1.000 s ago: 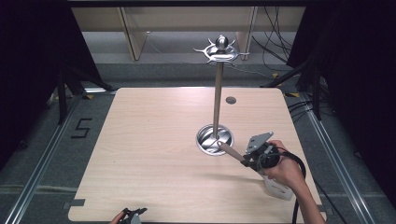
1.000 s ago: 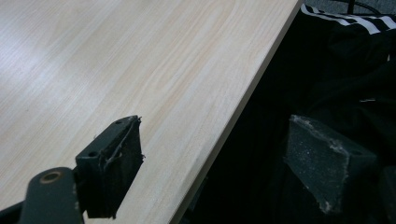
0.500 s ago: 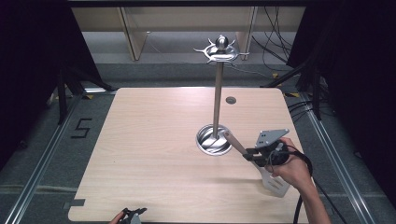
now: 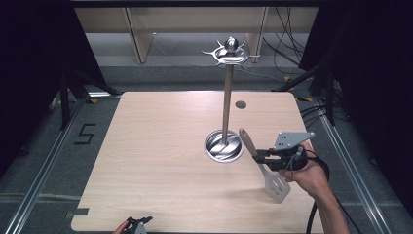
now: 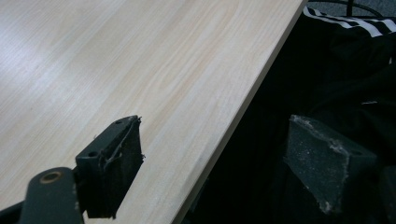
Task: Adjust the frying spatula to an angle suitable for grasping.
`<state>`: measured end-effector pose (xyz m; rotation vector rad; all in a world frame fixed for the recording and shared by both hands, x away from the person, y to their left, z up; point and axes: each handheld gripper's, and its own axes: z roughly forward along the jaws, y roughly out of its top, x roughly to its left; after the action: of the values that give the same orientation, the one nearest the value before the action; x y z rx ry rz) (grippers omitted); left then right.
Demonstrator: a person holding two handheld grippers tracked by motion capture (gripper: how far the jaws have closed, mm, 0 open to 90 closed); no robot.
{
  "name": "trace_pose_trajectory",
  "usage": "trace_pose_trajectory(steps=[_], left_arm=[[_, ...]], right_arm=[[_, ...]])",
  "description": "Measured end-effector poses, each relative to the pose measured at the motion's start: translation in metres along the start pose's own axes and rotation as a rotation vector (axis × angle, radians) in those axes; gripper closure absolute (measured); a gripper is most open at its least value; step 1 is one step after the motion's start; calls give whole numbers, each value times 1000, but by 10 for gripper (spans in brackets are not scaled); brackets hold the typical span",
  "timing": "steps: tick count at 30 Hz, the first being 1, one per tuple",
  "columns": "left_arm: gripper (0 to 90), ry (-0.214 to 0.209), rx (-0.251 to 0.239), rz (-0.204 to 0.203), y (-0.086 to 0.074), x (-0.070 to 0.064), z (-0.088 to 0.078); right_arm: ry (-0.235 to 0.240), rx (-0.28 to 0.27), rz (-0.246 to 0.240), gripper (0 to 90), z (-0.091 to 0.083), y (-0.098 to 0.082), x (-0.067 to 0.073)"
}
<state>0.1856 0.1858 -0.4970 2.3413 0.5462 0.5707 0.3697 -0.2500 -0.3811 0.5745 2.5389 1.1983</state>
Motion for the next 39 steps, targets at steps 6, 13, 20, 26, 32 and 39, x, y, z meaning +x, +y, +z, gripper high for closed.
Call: trace_pose_trajectory(steps=[6, 13, 20, 26, 32, 39], left_arm=[[180, -3, 8, 10, 0, 0, 0], [181, -5, 5, 6, 0, 0, 0], [180, -7, 4, 6, 0, -1, 0], [180, -21, 5, 2, 0, -1, 1], [180, 2, 14, 8, 0, 0, 1], [179, -6, 9, -4, 0, -1, 1]], right_arm=[[18, -72, 22, 759, -4, 3, 0], [30, -139, 36, 759, -3, 8, 0], [9, -203, 33, 759, -1, 13, 3], [3, -246, 39, 759, -2, 21, 2], [-12, -276, 41, 759, -4, 31, 1], [-29, -303, 60, 759, -2, 40, -2]])
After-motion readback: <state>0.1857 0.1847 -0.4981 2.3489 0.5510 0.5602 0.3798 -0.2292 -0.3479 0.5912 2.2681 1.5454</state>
